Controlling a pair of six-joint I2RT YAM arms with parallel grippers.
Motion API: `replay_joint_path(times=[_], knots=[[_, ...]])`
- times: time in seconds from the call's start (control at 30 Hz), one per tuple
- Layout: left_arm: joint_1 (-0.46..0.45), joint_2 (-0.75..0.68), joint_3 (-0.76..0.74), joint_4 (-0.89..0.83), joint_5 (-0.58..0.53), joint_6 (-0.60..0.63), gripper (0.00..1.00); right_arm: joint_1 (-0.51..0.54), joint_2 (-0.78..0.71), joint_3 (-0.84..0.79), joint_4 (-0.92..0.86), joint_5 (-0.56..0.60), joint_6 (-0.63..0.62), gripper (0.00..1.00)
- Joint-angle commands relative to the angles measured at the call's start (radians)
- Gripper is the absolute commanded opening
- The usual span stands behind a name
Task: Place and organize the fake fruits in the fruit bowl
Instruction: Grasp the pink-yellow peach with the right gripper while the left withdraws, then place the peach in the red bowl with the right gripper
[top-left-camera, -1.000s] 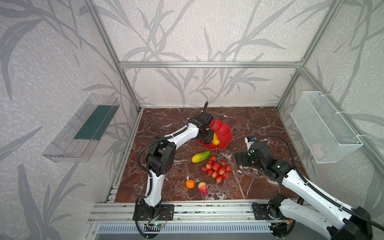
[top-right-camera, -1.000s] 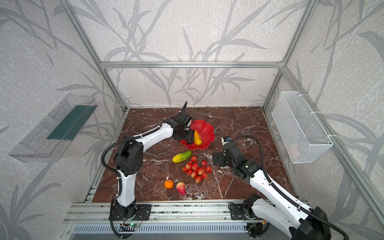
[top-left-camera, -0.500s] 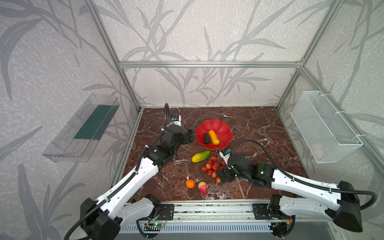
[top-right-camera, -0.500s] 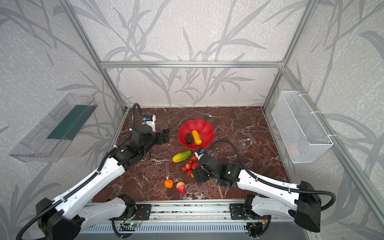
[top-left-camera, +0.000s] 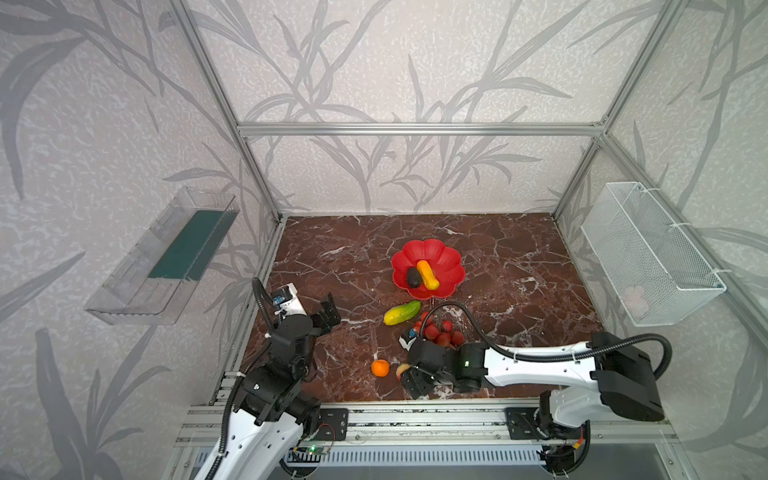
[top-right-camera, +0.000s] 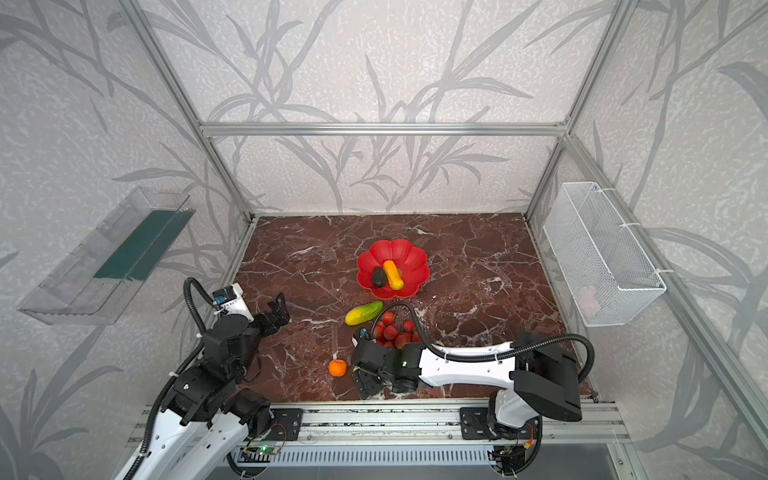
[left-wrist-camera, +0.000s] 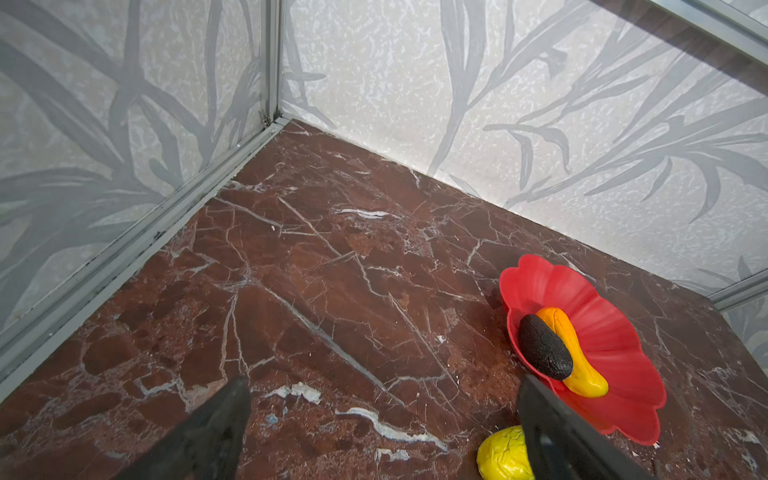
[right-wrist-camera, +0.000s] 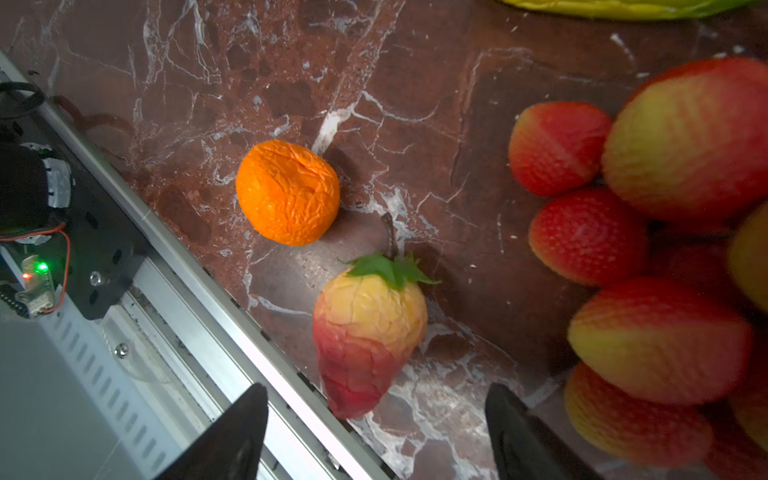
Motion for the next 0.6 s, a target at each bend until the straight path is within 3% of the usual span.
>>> replay_joint_path(times=[0.0,0.23,0.33,0.43,0.57], knots=[[0.004,0.003,-0.01,-0.063,-0.019,-0.05,1.0,0.007,0.05,0.033,0.036,-0.007,0.029,0.8],[0.005,0.012,-0.01,-0.075,-0.018,-0.06,1.0,0.007,0.136,0.067,0.061,-0.017,0.018,0.69],[0.006,0.011,-0.012,-0.078,-0.018,-0.063,1.0,0.008,0.147,0.088,0.058,-0.029,0.014,0.56],[0.006,0.011,-0.015,-0.084,-0.015,-0.064,1.0,0.007,0.113,0.103,0.032,-0.005,0.01,0.45],[0.006,0.007,-0.022,-0.146,0.004,-0.109,1.0,-0.023,-0.003,0.127,-0.021,0.082,-0.05,0.4]])
